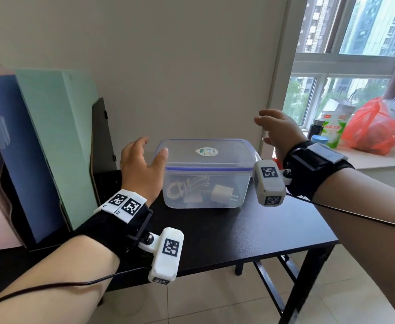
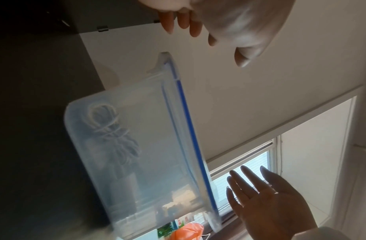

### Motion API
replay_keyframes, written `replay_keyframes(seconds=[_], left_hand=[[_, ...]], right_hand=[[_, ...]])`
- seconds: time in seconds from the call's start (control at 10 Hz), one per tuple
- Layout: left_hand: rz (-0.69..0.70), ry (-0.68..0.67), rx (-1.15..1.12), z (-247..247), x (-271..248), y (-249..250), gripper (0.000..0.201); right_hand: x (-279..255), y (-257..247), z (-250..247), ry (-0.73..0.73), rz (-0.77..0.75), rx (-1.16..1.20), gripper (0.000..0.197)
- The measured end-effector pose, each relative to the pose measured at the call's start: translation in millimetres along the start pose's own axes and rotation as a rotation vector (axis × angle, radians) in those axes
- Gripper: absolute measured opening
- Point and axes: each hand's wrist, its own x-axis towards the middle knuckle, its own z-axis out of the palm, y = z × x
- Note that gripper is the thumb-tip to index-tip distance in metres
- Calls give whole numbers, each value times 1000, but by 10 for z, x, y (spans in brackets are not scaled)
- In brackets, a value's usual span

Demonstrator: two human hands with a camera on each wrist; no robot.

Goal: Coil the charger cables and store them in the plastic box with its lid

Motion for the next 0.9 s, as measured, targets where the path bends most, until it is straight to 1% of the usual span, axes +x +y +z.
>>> replay_keyframes(seconds=[0.1,0.2,0.3,0.4,0.5,0.6,0.7,0.8,0.9], left_hand=[[15,11,-87,-48,38,158,50],[-10,-19,-59,-44,66,236,53],[-173,-127,-17,7,28,189,62],[-235,-200,6,41,-39,105,61],[-216,-246,59,42,-59,31,52],[-207,-265,92,41,-63,9,50],[-195,-267,101,59,-33,-25,49],[-176,-278,98,51,-31,-36,47],[-197,-257,68,35,-19,-22,49]], right_hand=[[-71,-157,-34,24,-43,19,42],[-144,-183,-21,-28,82,-249,32],[-281,-80,51,-148,272,-531,23],[-352,52,93,-145,283,-654,25],[-351,188,101,-192,293,-612,42],[-326,253,107,-196,291,-503,47],[-278,292,116,-191,277,-442,50],[-270,301,128,-192,297,-420,49],[-228,331,137,-86,231,-508,49]])
